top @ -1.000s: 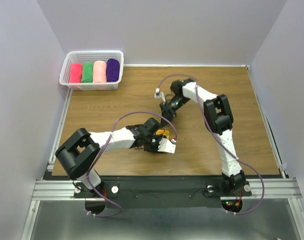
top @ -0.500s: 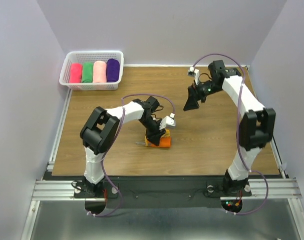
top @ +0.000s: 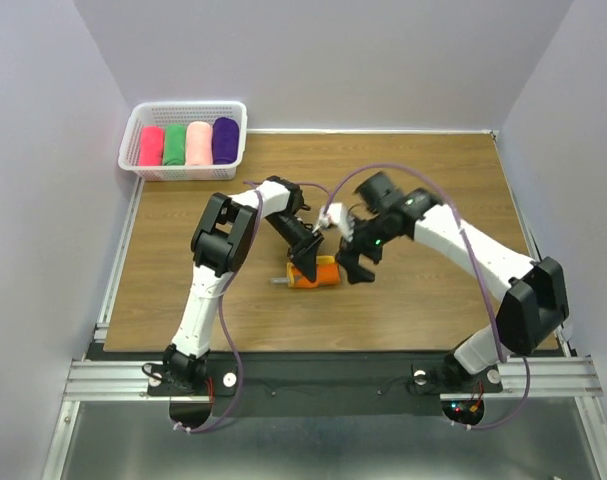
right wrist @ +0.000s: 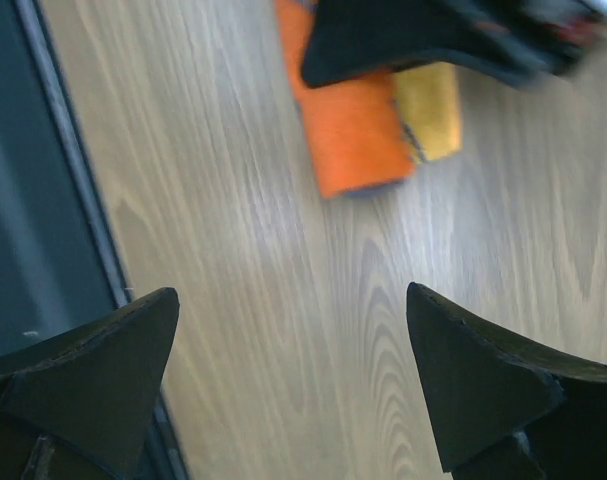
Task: Roll the towels
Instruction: Roll the towel, then place the rolled towel into the container
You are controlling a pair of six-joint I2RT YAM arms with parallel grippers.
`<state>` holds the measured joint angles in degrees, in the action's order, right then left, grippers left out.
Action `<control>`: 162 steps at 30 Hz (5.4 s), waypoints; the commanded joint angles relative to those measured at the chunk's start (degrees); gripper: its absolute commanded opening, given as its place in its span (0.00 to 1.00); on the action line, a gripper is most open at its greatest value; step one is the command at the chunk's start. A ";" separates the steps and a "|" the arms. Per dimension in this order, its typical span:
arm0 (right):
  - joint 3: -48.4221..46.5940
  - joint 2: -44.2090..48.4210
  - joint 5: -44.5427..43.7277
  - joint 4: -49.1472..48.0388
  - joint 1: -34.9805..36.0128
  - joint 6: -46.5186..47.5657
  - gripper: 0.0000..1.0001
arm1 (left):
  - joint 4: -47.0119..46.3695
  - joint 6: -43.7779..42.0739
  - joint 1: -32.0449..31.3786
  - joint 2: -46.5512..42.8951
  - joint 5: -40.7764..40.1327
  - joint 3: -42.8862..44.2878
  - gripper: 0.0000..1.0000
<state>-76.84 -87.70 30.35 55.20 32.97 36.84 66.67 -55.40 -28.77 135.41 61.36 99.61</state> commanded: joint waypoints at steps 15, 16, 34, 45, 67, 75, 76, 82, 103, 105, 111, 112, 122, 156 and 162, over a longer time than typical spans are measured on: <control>16.12 -5.54 -22.44 -40.17 18.18 4.56 1.00 | -2.87 -5.51 2.58 7.93 -16.28 2.87 0.45; 15.41 -7.20 -22.96 -40.17 18.09 3.77 1.00 | -2.78 -5.51 2.58 7.59 -16.28 2.78 0.45; 15.31 -14.51 -16.29 -41.23 18.18 2.72 0.43 | -5.22 -4.65 3.90 5.39 -16.54 1.73 0.52; 12.85 -15.92 -8.56 -30.42 17.04 0.34 0.01 | -21.67 3.36 16.53 -16.31 -16.89 -13.30 0.71; -9.81 -37.80 19.92 -9.33 0.70 -6.60 0.01 | -48.74 -11.83 14.47 -86.00 -30.68 -66.36 0.91; -16.50 -47.12 28.97 -0.45 -1.15 -3.44 0.01 | -61.30 -10.97 -4.35 -83.58 -40.53 -71.14 0.97; -16.85 -48.34 30.20 0.17 -1.24 -3.27 0.01 | -63.05 -11.05 -6.45 -82.17 -40.79 -70.53 0.97; -17.47 -51.07 33.81 1.57 -1.94 -2.91 0.01 | -69.39 -12.01 -12.00 -73.56 -42.20 -68.85 0.97; -26.26 -63.21 46.37 24.34 -2.47 14.40 0.01 | -74.85 -19.66 -15.08 -53.68 -40.62 -62.88 0.89; -25.99 -63.12 47.60 24.34 -2.47 14.31 0.01 | -74.15 -19.31 -15.08 -52.80 -40.27 -62.61 0.87; -25.47 -62.59 49.98 24.34 -2.47 13.44 0.01 | -73.97 -18.00 -15.17 -49.64 -39.92 -61.82 0.84; -25.21 -62.07 50.16 24.34 -2.47 13.43 0.01 | -73.62 -17.56 -15.34 -49.37 -40.01 -61.56 0.84; -22.39 -58.73 49.63 24.34 -2.39 14.93 0.05 | -55.34 -14.39 -15.61 -46.47 -39.12 -56.19 0.48; -39.01 -39.93 34.60 2.46 -28.49 -20.15 1.00 | -37.85 29.89 6.35 -41.20 -25.15 -25.36 0.00; -31.90 -36.58 34.78 2.46 -29.28 -17.86 1.00 | -38.29 39.12 18.02 -37.78 -32.34 -6.86 0.00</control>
<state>-111.72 -126.45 65.06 58.41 3.73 16.80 27.90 -24.43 -15.99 97.56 32.16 82.39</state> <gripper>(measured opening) 0.999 0.465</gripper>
